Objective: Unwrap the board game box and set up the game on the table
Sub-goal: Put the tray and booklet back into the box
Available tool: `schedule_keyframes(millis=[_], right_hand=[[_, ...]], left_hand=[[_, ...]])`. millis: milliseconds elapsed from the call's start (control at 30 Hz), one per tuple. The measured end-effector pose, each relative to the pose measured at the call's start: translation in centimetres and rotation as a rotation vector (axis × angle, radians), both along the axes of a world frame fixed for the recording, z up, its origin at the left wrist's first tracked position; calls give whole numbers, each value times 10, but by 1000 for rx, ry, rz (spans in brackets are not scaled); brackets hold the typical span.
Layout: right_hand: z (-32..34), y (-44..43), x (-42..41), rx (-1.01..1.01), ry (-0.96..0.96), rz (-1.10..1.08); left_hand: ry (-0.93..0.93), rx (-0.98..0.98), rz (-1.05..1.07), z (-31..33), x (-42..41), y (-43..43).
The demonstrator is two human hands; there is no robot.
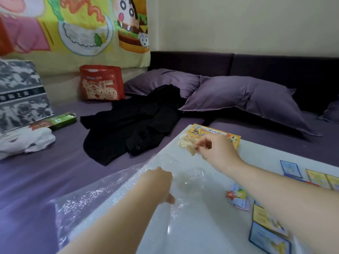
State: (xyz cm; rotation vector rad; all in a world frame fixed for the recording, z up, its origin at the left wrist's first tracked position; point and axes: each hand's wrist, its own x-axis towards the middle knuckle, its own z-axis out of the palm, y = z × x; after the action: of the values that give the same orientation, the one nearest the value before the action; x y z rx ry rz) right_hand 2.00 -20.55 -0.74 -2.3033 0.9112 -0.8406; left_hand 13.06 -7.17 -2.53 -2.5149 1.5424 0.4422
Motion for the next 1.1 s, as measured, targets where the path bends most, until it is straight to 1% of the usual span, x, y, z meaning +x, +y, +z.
schedule_keyframes(millis=[67, 100, 200, 367, 433, 533, 567, 600, 667, 733, 800, 833, 900, 967, 1033, 1100], right_hand=[[15, 12, -15, -3, -28, -13], [23, 21, -23, 6, -40, -13], [44, 57, -47, 100, -64, 74], [69, 130, -76, 81, -4, 180], [76, 161, -85, 184, -48, 212], [92, 214, -101, 485, -192, 315], [97, 230, -107, 551, -203, 367], [101, 245, -114, 569, -183, 417], [110, 268, -128, 549, -106, 480], [115, 280, -141, 520, -9, 481], [120, 289, -147, 547, 83, 474], [120, 294, -148, 592, 100, 472], [117, 300, -146, 706, 82, 469], [112, 304, -143, 753, 76, 465], [110, 305, -142, 736, 73, 430], [109, 302, -142, 665, 20, 361]], left_hand=[[-64, -68, 6, -3, -3, 9], [-54, -102, 24, -5, -5, 15], [114, -246, 138, -6, -11, 44], [330, -836, 345, 24, -28, 100], [427, -1061, 496, 50, -36, 122], [523, -1351, 730, 89, -46, 152], [553, -1429, 799, 98, -49, 161], [585, -1492, 857, 104, -52, 170], [625, -1574, 950, 112, -58, 185], [650, -1627, 1006, 117, -66, 198], [707, -1680, 1039, 123, -73, 209], [744, -1699, 1053, 125, -76, 213], [827, -1715, 1069, 126, -84, 219], [903, -1704, 1061, 126, -93, 225], [956, -1666, 1042, 129, -103, 233], [955, -1615, 970, 128, -105, 241]])
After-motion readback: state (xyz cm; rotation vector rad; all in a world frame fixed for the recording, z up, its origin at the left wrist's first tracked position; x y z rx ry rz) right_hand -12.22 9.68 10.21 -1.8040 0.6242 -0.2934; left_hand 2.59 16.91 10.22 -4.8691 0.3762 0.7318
